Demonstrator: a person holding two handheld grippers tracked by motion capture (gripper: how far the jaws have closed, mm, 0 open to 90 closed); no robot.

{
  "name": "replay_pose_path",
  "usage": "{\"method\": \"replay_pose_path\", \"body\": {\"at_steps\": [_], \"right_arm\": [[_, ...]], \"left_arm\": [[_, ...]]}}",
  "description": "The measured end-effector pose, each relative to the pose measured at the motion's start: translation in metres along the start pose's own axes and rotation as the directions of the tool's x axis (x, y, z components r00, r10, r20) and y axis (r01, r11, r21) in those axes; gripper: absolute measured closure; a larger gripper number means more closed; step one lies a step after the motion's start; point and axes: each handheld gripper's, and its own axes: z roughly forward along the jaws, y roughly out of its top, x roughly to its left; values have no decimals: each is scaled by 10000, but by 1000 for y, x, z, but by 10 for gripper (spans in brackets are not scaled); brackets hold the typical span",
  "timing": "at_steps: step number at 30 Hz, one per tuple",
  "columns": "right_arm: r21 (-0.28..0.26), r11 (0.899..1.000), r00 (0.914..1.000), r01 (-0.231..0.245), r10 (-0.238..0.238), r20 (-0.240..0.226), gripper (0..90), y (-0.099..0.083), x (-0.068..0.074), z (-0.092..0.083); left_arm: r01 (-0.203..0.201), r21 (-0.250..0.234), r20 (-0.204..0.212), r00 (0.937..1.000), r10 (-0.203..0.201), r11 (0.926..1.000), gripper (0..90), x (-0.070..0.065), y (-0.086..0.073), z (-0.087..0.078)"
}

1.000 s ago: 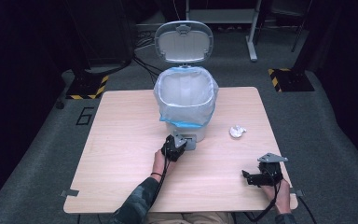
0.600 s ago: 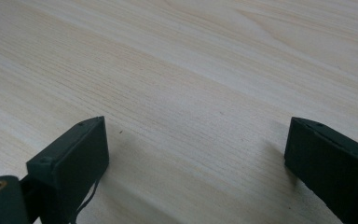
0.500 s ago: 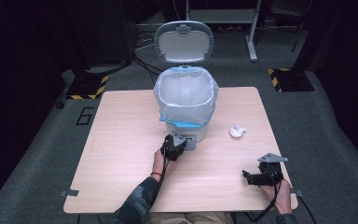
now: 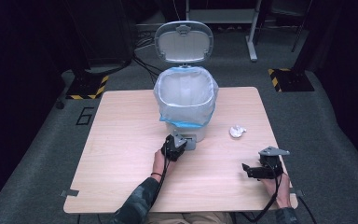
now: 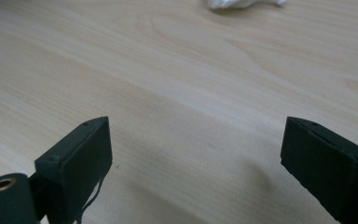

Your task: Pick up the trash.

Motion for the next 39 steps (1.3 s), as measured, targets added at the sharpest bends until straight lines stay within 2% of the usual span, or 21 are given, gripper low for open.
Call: {"method": "replay_pose_path", "body": {"at_steps": [5, 10, 17, 30, 39], "right_arm": [[-116, 9999, 9999, -56, 54, -118, 81, 10, -2, 1], [-299, 9995, 9999, 117, -118, -20, 97, 23, -6, 3], [-144, 9999, 9999, 55, -56, -113, 61, 40, -11, 12], [-23, 9995, 9994, 320, -320, -139, 60, 67, -11, 27], [47, 9990, 9989, 445, -445, -137, 73, 80, -13, 40]], "left_arm": [[16, -3, 14, 10000, -16, 10000, 900, 0, 0, 0], [9, 3, 17, 10000, -9, 10000, 900, 0, 0, 0], [-10, -4, -1, 10000, 10, 10000, 900, 0, 0, 0], [-25, 59, 13, 10000, 25, 10000, 900, 0, 0, 0], [-45, 39, -9, 10000, 45, 10000, 900, 0, 0, 0]]}}
